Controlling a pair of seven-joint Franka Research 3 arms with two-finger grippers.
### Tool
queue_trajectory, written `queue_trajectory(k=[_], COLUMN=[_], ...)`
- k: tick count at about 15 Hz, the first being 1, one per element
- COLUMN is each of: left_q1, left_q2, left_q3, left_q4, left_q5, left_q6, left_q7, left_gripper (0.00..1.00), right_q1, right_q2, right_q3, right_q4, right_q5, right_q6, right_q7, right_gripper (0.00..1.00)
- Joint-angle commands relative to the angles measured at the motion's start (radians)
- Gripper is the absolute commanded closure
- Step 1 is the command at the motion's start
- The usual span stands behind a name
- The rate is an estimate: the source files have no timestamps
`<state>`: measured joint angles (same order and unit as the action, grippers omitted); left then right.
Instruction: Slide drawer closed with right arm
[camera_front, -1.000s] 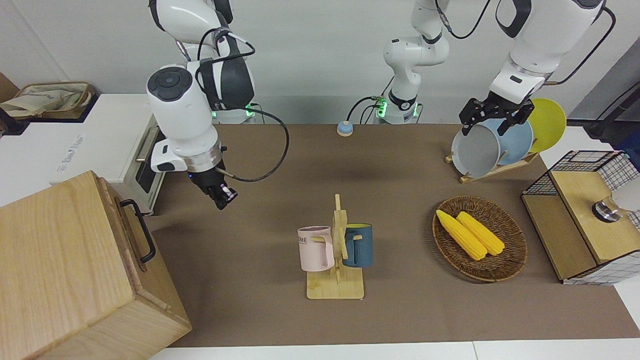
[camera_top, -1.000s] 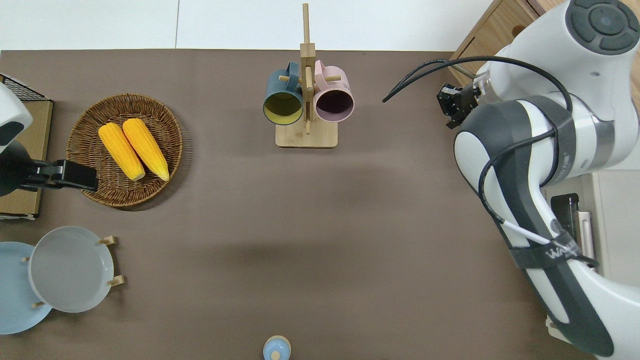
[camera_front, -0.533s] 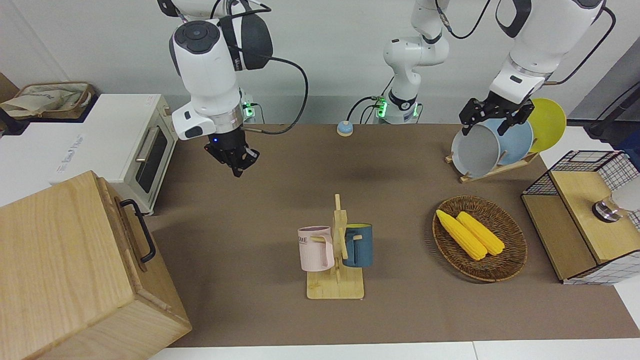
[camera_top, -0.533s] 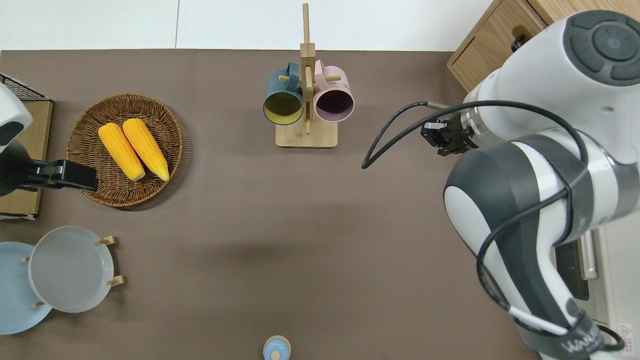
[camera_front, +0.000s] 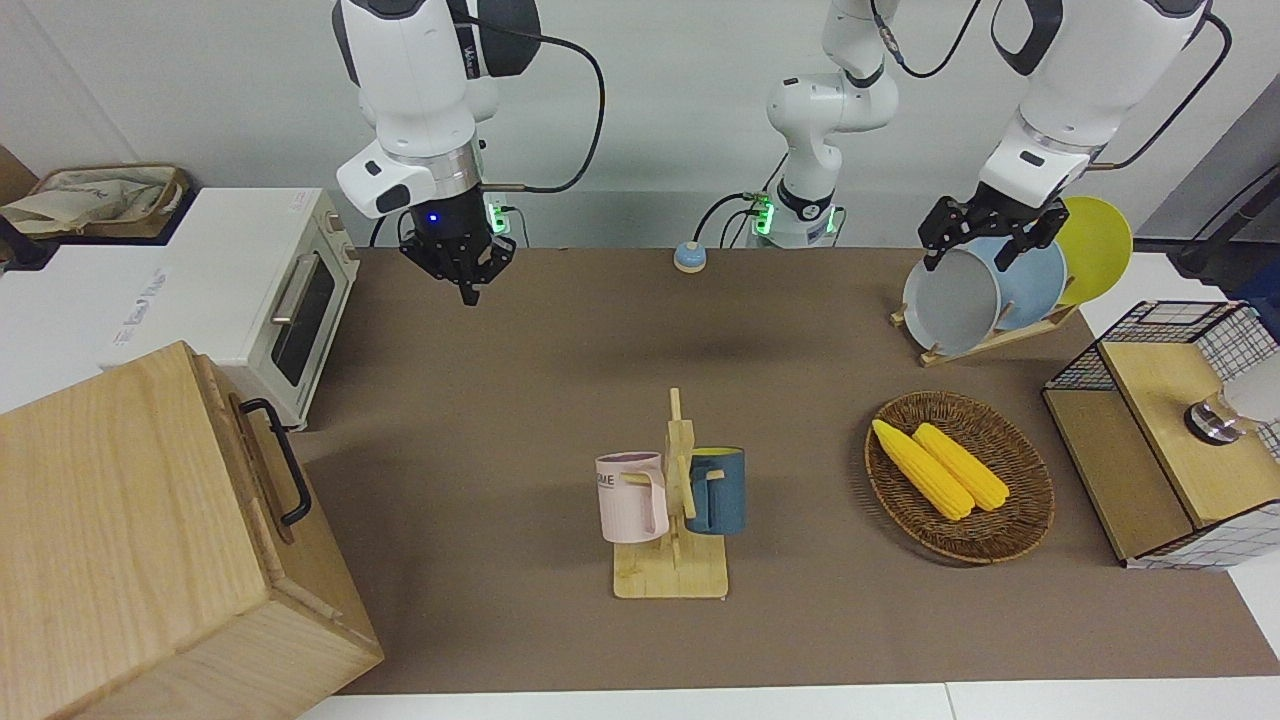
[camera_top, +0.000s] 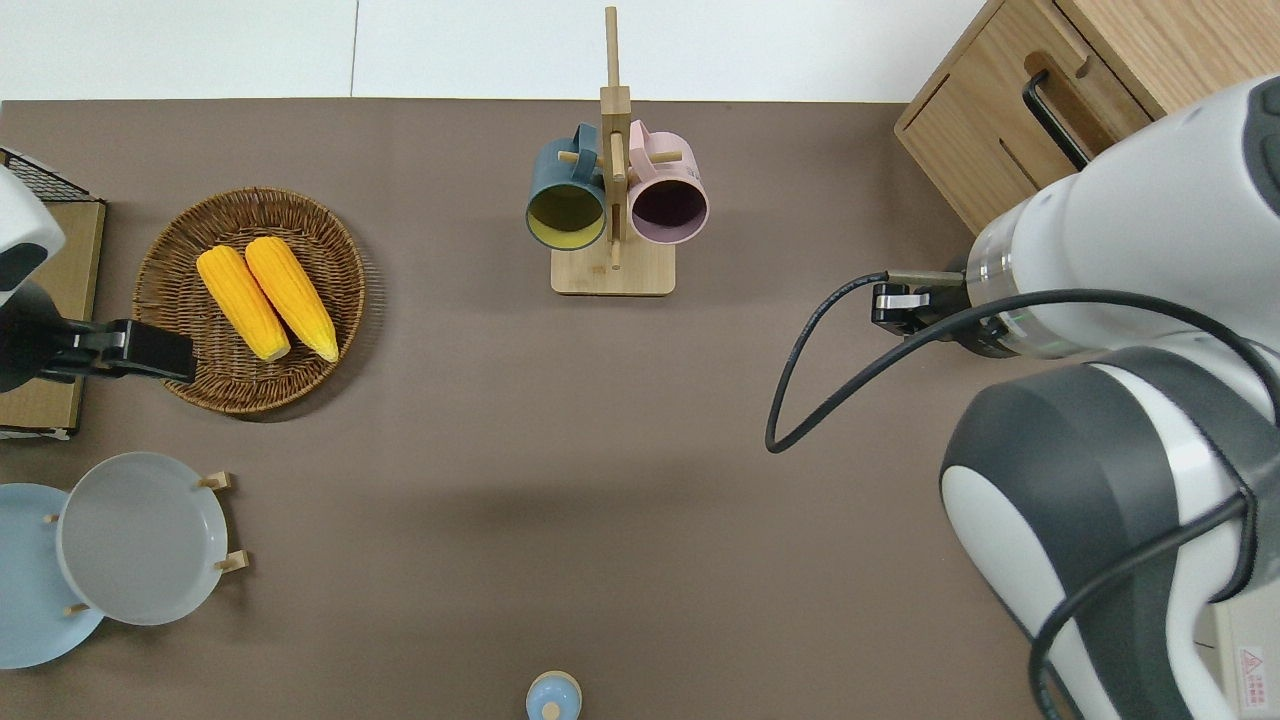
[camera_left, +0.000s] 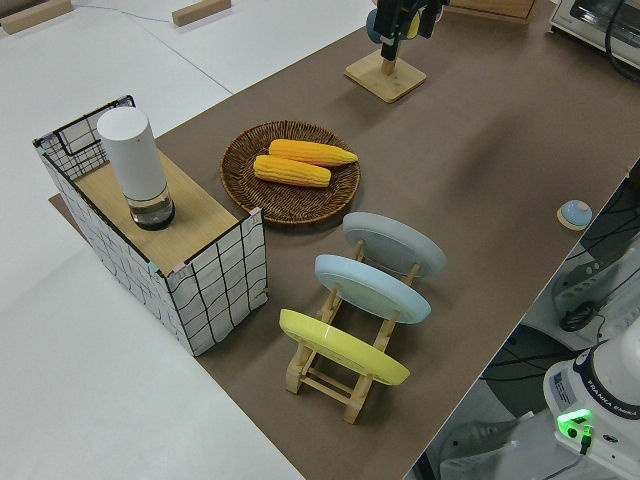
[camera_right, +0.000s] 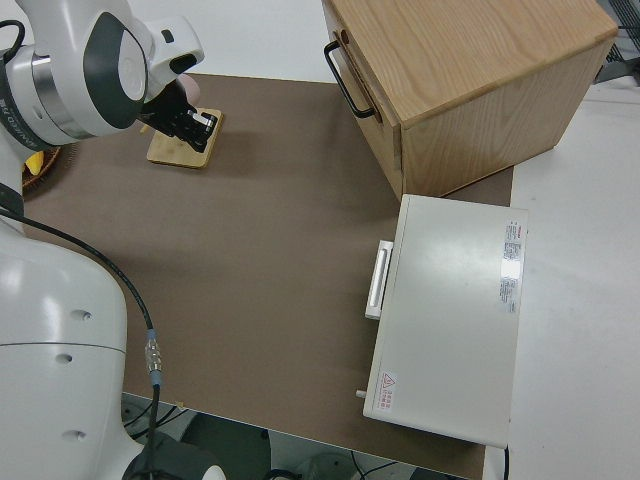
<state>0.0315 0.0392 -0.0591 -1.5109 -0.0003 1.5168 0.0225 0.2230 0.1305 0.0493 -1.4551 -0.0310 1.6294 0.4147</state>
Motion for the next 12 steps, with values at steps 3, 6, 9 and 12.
queue_trajectory(k=[3, 6, 9, 12], left_q1=[0.005, 0.005, 0.005, 0.005], left_q2=[0.011, 0.011, 0.011, 0.011], left_q3=[-0.007, -0.007, -0.007, -0.007], left_q4=[0.026, 0.026, 0.026, 0.026], left_q5=[0.017, 0.017, 0.017, 0.017], left_q6=[-0.020, -0.020, -0.020, -0.020], left_q7=[0.010, 0.010, 0.010, 0.010], left_gripper=[0.01, 0.01, 0.01, 0.01], right_q1=[-0.037, -0.047, -0.048, -0.053], right_q2=[-0.020, -0.020, -0.019, -0.014], right_q3=[0.006, 0.006, 0.004, -0.003], right_q4=[-0.024, -0.024, -0.011, -0.008], right_q5=[0.000, -0.010, -0.013, -0.010], right_q6=[0.006, 0.003, 0.001, 0.001], right_q7=[-0.048, -0.059, -0.096, -0.140], right_gripper=[0.502, 0.013, 0.011, 0.011])
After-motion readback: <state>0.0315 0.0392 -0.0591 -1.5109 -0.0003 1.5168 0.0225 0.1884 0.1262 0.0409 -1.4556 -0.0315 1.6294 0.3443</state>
